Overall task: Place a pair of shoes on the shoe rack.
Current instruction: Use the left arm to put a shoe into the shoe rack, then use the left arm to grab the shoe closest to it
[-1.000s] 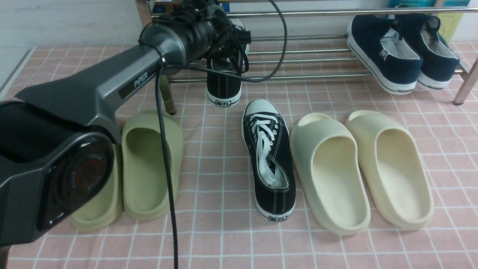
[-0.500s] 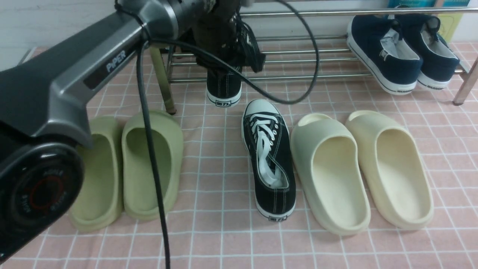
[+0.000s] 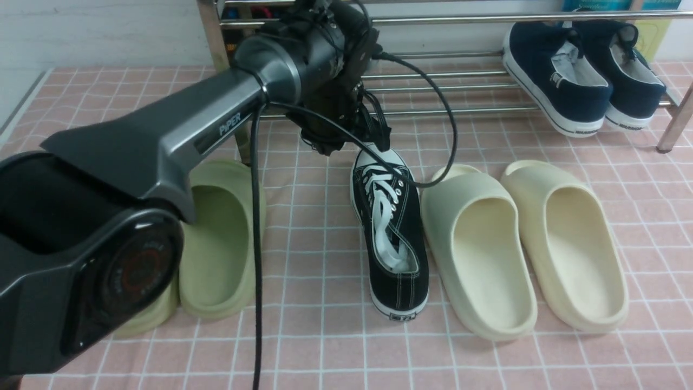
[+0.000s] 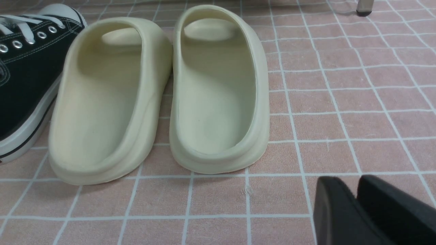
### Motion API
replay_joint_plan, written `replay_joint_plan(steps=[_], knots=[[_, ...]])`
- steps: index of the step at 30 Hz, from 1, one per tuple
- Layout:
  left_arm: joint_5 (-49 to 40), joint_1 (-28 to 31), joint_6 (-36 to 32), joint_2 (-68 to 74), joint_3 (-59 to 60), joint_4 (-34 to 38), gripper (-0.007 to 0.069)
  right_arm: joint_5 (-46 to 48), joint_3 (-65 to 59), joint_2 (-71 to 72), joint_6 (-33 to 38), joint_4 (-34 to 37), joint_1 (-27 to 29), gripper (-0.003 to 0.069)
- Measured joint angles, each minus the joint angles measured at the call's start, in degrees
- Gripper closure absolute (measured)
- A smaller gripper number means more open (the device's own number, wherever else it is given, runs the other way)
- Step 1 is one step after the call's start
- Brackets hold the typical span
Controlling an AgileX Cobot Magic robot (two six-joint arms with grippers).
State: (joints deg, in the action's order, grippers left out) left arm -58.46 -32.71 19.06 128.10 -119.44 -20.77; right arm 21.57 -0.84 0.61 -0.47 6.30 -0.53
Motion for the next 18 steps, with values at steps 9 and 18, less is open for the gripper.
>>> replay_joint_plan(steps=[9,18], knots=[[-3.99,-1.61,-1.31,-3.74,0.0,0.42,0.0619,0.0,0.0,0.0,0.0,0.0,0.0,0.0532],[-11.92,-7.97,-6.38,-19.51,3.8,6.24,0.0615,0.0,0.0,0.0,0.0,0.0,0.0,0.0522]])
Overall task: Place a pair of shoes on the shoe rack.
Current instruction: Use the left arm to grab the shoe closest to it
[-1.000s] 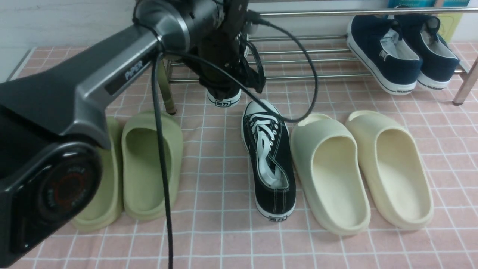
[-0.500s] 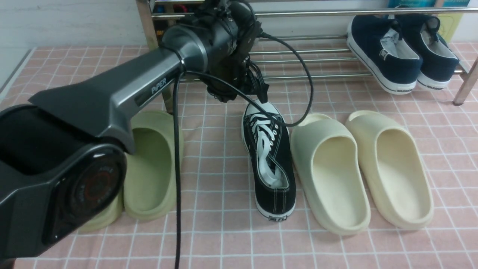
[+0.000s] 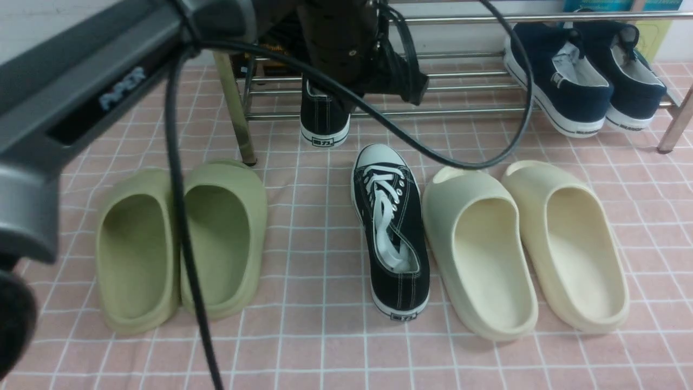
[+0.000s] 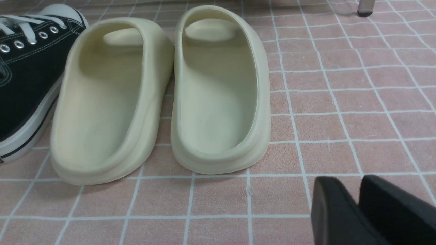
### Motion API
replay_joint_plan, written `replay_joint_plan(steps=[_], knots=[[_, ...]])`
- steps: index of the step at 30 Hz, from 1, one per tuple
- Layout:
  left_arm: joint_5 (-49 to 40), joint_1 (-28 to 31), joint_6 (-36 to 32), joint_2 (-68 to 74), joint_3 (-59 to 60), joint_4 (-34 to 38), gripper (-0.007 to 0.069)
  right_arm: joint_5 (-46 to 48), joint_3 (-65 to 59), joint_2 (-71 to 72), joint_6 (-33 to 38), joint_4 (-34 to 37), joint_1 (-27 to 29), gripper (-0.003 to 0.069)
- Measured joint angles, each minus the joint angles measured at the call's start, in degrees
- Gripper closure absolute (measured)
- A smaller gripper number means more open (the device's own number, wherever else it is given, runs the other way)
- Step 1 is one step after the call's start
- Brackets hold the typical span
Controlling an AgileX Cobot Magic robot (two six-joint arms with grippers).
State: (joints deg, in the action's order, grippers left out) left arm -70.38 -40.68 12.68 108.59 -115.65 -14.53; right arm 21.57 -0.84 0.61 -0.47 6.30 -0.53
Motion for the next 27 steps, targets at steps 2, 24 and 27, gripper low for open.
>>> replay_joint_plan(steps=[2,24,27], knots=[[1.59,-0.39,1.33,-1.59,3.89,2.02,0.0615,0.0,0.0,0.0,0.0,0.0,0.0,0.052],[35.03,-0.62,18.57,0.88,29.69,1.66,0.009,0.0,0.0,0.0,0.0,0.0,0.0,0.0489],[35.48,-0.62,19.61,3.7,29.69,-0.04,0.0112,0.0,0.0,0.0,0.0,0.0,0.0,0.0484]])
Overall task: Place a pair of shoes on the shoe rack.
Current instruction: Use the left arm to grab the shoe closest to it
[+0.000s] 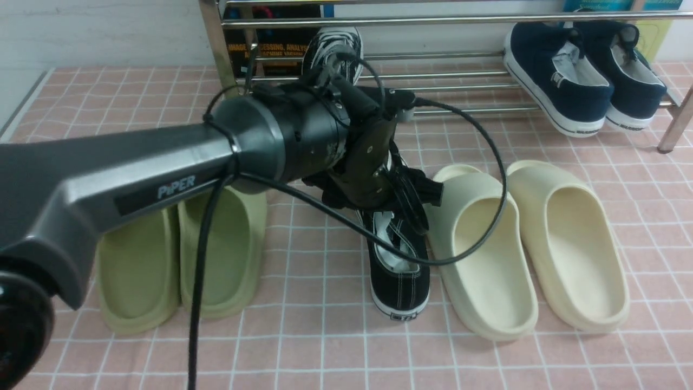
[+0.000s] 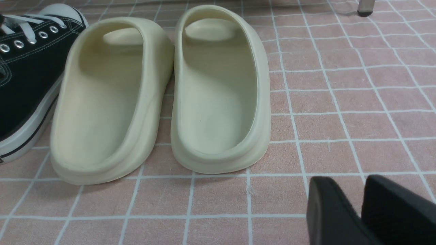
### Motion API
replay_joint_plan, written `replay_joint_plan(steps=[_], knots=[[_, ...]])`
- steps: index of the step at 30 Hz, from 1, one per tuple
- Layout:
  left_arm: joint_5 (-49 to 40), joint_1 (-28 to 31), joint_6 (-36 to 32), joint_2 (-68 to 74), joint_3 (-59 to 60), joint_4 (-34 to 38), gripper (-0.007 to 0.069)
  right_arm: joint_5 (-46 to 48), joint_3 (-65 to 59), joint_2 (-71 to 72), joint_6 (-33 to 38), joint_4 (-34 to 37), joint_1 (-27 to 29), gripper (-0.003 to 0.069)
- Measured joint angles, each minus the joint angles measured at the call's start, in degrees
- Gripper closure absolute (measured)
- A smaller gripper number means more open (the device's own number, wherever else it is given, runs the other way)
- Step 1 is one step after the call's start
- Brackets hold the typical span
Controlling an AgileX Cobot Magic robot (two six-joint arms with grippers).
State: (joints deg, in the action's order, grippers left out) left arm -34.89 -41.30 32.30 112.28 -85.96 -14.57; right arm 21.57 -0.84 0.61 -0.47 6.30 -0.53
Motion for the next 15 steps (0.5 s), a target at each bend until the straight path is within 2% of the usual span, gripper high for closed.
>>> replay_joint_plan(steps=[2,3,6,8,9,11,15], knots=[[0.14,0.0,1.39,1.67,0.02,-1.44,0.0184,0.0,0.0,0.0,0.0,0.0,0.0,0.0482],[0.14,0.0,1.58,1.77,0.02,-1.57,0.0184,0.0,0.0,0.0,0.0,0.0,0.0,0.0482],[0.95,-0.19,5.56,2.37,0.07,-4.05,0.0435,0.0,0.0,0.0,0.0,0.0,0.0,0.0473],[0.5,-0.25,7.25,2.37,-0.61,-5.75,0.0544,0.0,0.0,0.0,0.0,0.0,0.0,0.0469],[0.0,-0.25,7.82,2.37,-1.58,-6.59,0.0575,0.0,0.0,0.0,0.0,0.0,0.0,0.0467],[-1.38,-0.25,7.92,2.37,-3.72,-7.39,0.0589,0.0,0.0,0.0,0.0,0.0,0.0,0.0465],[-5.4,-0.07,6.72,2.37,-11.72,-8.09,0.0594,0.0,0.0,0.0,0.0,0.0,0.0,0.0461]])
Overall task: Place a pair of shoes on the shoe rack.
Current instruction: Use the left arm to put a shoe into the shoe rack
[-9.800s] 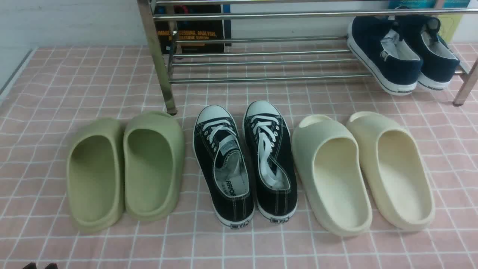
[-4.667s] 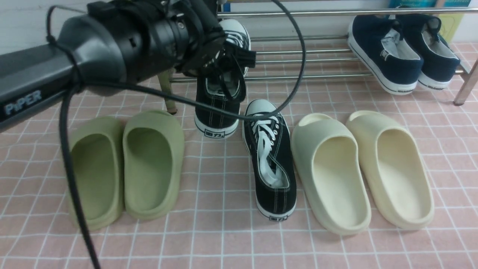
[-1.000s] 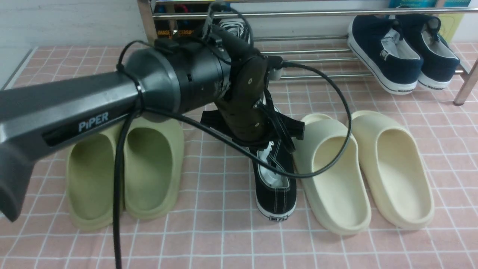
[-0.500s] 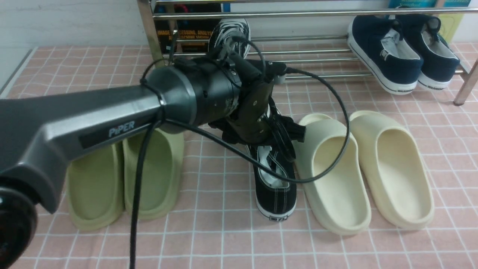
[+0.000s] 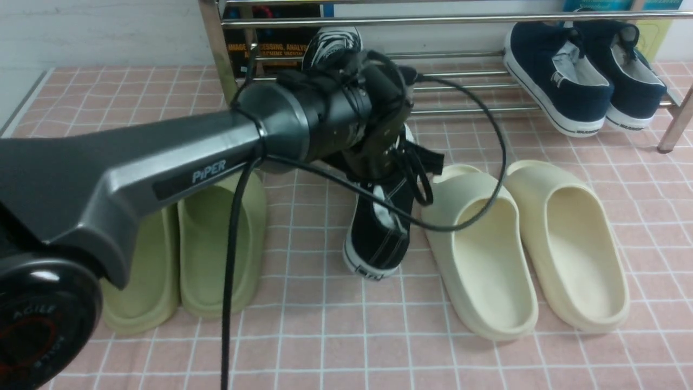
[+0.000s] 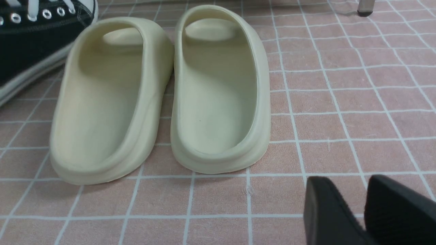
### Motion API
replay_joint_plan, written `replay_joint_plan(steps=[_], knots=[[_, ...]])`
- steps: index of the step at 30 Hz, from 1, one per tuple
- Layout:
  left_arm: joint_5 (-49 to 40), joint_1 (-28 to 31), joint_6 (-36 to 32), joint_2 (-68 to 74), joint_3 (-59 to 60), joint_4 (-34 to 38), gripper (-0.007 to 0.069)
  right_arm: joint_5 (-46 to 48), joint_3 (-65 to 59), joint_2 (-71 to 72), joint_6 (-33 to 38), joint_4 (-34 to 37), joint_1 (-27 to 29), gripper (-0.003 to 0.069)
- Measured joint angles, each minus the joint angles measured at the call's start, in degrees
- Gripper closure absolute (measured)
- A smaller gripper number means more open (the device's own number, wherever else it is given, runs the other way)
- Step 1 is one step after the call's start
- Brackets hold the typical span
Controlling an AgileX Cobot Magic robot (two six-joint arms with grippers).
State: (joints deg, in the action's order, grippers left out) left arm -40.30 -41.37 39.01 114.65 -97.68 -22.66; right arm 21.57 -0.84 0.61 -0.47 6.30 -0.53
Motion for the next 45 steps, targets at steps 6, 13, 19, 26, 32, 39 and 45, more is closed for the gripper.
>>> replay_joint_plan(steps=[6,13,19,26,32,39,45], knots=[[-3.33,1.04,-0.53,3.27,-12.71,0.96,0.0596,0.0,0.0,0.0,0.0,0.0,0.0,0.0449],[-7.88,1.93,-1.15,8.63,-23.43,5.94,0.0596,0.0,0.0,0.0,0.0,0.0,0.0,0.0439],[-14.26,2.06,-8.05,8.59,-26.13,6.82,0.0596,0.0,0.0,0.0,0.0,0.0,0.0,0.0431],[-16.56,2.11,-11.03,6.96,-27.28,6.95,0.0596,0.0,0.0,0.0,0.0,0.0,0.0,0.0429],[-16.95,2.11,-11.31,6.9,-28.22,7.07,0.0596,0.0,0.0,0.0,0.0,0.0,0.0,0.0421],[-13.55,2.11,-11.43,6.9,-28.27,4.95,0.0596,0.0,0.0,0.0,0.0,0.0,0.0,0.0422],[-3.5,2.42,-9.95,7.87,-28.33,0.39,0.0596,0.0,0.0,0.0,0.0,0.0,0.0,0.0422]])
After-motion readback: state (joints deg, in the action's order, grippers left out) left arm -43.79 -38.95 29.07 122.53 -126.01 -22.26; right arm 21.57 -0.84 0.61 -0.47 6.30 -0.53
